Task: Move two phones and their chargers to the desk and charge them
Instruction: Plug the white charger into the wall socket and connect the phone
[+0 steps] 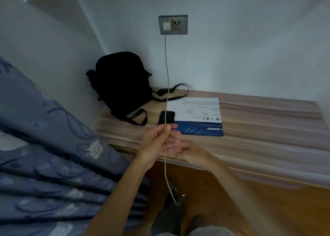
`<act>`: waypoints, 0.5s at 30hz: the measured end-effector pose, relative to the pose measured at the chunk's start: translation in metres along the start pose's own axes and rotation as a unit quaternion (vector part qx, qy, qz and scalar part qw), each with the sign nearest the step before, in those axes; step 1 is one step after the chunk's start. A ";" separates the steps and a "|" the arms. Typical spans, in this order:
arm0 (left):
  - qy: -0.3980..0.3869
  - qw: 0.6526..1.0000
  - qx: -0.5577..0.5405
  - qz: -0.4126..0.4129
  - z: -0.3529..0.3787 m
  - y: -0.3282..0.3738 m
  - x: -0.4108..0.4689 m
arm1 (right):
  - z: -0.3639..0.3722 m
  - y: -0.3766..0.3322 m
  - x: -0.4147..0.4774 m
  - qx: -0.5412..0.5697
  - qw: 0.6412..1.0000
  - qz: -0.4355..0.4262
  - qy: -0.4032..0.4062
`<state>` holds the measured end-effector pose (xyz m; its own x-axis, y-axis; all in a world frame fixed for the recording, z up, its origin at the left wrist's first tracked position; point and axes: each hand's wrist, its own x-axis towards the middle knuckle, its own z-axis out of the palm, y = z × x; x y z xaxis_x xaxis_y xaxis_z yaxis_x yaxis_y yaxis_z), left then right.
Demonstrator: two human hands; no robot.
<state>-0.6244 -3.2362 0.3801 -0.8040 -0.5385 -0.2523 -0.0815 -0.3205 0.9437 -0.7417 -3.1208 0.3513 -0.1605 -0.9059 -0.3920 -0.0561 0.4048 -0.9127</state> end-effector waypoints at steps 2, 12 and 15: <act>0.020 1.000 0.002 0.014 0.000 0.012 0.010 | 0.007 0.000 -0.002 -0.023 0.999 -0.015 -0.024; -0.020 0.999 -0.005 -0.046 -0.014 0.021 0.034 | -0.002 -0.009 0.001 0.052 0.995 -0.081 0.038; -0.046 0.996 -0.025 -0.066 -0.021 0.006 0.036 | -0.010 -0.016 0.008 0.050 0.994 -0.079 0.054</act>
<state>-0.6411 -3.2735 0.3719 -0.8389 -0.4163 -0.3507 -0.1620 -0.4241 0.8910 -0.7521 -3.1328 0.3637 -0.2622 -0.9365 -0.2330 0.0087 0.2392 -0.9709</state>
